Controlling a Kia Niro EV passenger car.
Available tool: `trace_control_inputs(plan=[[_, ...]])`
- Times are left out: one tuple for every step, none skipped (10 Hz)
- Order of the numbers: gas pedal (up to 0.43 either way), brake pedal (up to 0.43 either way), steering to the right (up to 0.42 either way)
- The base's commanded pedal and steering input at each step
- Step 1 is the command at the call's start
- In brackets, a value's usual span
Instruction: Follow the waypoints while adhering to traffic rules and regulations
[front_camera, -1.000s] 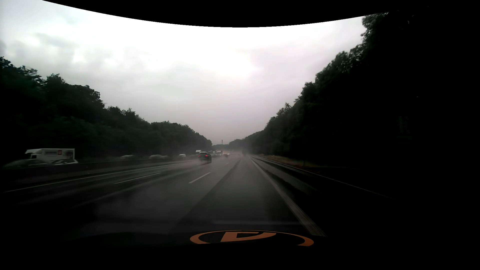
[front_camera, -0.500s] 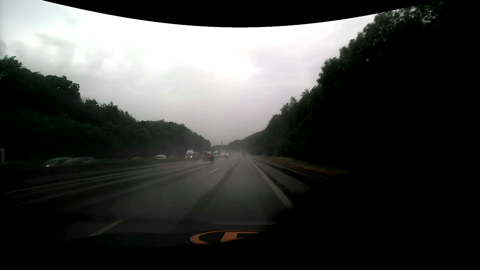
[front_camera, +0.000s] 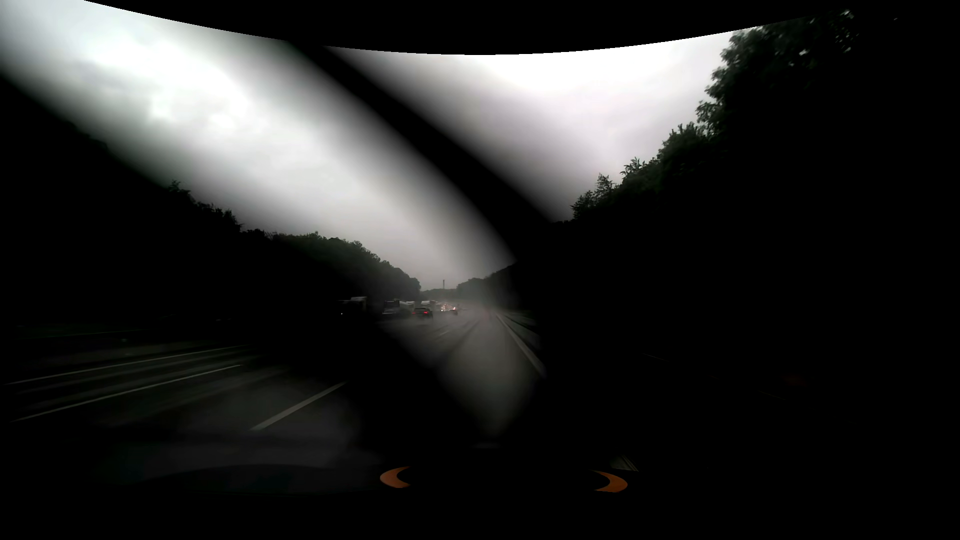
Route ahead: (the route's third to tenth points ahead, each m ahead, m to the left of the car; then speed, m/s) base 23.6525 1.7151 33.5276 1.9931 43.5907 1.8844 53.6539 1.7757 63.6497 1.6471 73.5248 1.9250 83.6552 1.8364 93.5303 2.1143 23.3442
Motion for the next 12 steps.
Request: trace_control_inputs(plan=[[0.059, 0.000, -0.003], [0.059, 0.000, -0.004], [0.059, 0.000, -0.004], [0.059, 0.000, -0.004], [0.059, 0.000, -0.004], [0.059, 0.000, -0.004], [0.059, 0.000, -0.004], [0.059, 0.000, -0.003], [0.059, 0.000, -0.003], [0.059, 0.000, -0.002], [0.059, 0.000, -0.002], [0.067, 0.000, -0.002]])
